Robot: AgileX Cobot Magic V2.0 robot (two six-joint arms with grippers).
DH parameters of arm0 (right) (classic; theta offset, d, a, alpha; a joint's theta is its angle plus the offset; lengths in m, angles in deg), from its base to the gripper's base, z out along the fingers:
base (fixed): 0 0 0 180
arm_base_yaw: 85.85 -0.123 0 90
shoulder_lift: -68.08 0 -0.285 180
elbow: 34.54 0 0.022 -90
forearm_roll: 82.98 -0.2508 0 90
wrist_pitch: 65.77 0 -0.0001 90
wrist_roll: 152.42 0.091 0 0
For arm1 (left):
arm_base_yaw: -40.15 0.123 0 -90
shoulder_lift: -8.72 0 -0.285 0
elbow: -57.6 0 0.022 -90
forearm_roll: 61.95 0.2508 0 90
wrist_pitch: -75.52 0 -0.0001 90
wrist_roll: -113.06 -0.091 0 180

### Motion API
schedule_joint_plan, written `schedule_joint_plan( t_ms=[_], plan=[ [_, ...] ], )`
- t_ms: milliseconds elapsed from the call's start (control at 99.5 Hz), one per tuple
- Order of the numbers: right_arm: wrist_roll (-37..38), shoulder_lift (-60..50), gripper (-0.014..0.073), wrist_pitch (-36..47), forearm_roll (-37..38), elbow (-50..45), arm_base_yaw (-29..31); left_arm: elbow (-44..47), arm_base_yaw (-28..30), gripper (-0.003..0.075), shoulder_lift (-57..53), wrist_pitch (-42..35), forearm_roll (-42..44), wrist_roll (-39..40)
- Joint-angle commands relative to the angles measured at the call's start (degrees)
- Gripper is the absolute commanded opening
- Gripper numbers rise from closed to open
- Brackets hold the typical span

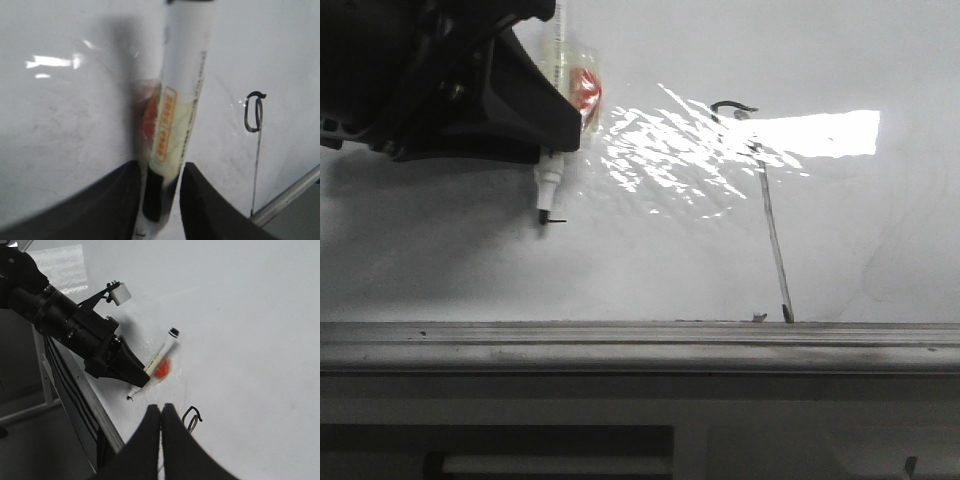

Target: Write number 9 on whiteboard

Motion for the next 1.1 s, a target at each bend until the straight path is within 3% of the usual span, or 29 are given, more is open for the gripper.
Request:
schedule_joint_plan(
  t_ms=[0, 151, 322, 482, 643, 904, 1085],
  plan=[
    [0.22, 0.18, -0.0060, 4.90, 1.30, 1.42, 0.32, -0.95, 0.54, 0.0353, 0.25, -8.24, -0.51, 0.49],
    [0.22, 0.18, -0.0060, 5.01, 1.30, 1.42, 0.32, -0.95, 0.54, 0.0418, 0.12, -8.39, -0.51, 0.49],
    [0.32, 0.18, -0.0060, 4.19, 1.30, 1.42, 0.32, -0.95, 0.54, 0.0571, -3.30, -6.50, -0.39, 0.49],
    [0.32, -2.78, -0.0060, 1.06, 1.94, 0.62, 0.32, -0.85, 0.54, 0.0556, -12.86, -2.22, 4.15, 0.39],
    [0.78, -11.61, -0.0060, 1.17, 6.52, -5.57, 0.32, 0.47, 0.54, 0.0412, -25.62, 2.54, 12.29, 0.39],
    [3.10, -25.24, -0.0061, -4.70, 9.69, -16.26, 0.32, 8.39, 0.54, -0.0021, -43.54, 4.48, 14.69, 0.39],
    [3.10, -27.90, -0.0061, -11.03, 9.69, -17.81, 0.32, 12.85, 0.54, -0.0020, -49.76, 4.48, 14.64, 0.39]
  ],
)
